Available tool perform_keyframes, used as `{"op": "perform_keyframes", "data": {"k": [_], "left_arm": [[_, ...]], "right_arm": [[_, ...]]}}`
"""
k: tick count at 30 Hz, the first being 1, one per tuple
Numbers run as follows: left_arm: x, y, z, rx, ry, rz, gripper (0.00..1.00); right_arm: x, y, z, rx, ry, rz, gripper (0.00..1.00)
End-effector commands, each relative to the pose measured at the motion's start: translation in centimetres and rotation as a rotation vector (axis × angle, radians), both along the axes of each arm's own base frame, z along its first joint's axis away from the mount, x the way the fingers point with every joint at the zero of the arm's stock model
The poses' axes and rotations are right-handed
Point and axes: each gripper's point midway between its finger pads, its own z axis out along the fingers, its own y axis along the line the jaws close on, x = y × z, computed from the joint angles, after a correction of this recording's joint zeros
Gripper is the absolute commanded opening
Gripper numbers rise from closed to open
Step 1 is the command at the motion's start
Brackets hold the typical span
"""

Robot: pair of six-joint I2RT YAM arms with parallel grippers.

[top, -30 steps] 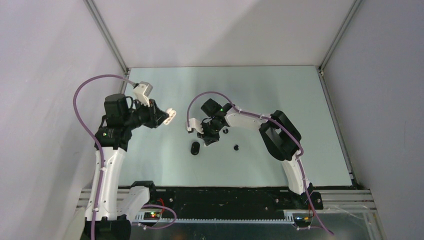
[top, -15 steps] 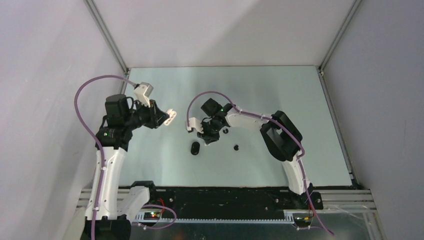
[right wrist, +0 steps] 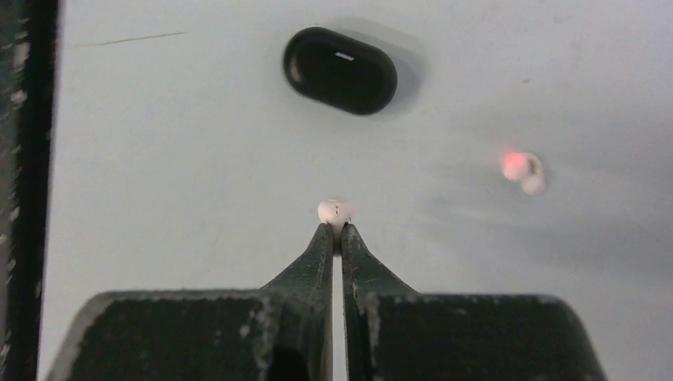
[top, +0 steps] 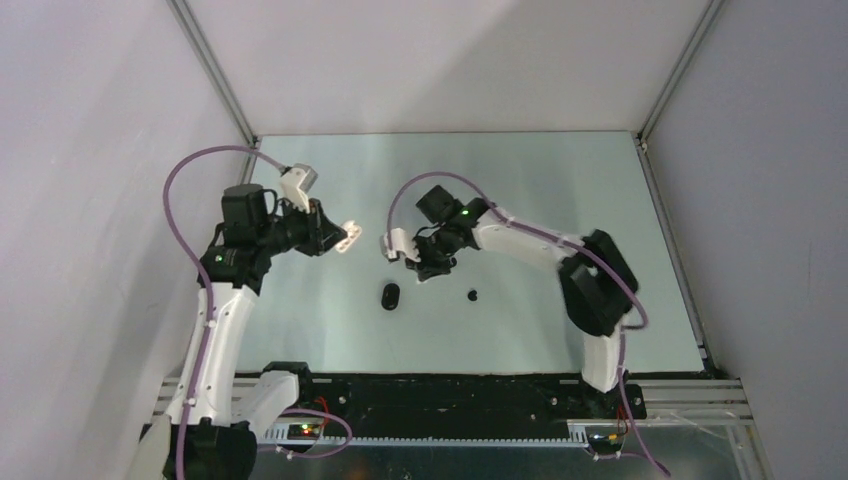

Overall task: Insert the wireless bluetooth earbuds into the charging case
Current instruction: Pick up the right earbud from the center of the board, then insert the right earbud into the right side groove of the charging case.

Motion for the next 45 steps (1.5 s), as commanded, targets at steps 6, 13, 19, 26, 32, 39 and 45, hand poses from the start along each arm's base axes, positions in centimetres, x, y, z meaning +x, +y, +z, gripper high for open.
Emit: {"op": "perform_keyframes", "data": {"k": [6, 13, 19, 26, 32, 39, 45], "left_arm": [[-0.9, -7.1, 0.0, 0.05, -0.04, -0.334, 0.0], [-0.9, -10.6, 0.9, 0.081, -0.103, -0.492, 0.0], [-2.4, -12.9, 1.2, 0.003, -0.066, -0.607, 0.0], [-3.4, -13.6, 1.0, -0.024, -0.027, -0.628, 0.0], [-4.6, -14.1, 1.1, -0.036, -0.018, -0.652, 0.0], [-5.2, -14.0, 1.3, -0.04, -0.028, -0.655, 0.0], [-5.6, -14.1, 1.5, -0.054, -0.027, -0.673, 0.0]], "right_arm": [[-5.2, -6.2, 18.9, 0.283, -0.392, 0.273, 0.0], [-8.2, -6.3, 23.3, 0.324, -0.546, 0.288, 0.0], [-8.1, -4.4, 23.3, 0.315, -0.582, 0.259, 0.0], [-6.8, -3.1, 23.4, 0.298, -0.647, 0.217, 0.0], [-6.6, -2.4, 22.9, 0.29, -0.646, 0.219, 0.0], [-6.7, -2.1, 22.4, 0.287, -0.62, 0.216, 0.0], [-6.7, -1.9, 21.6, 0.274, -0.584, 0.202, 0.0]]}}
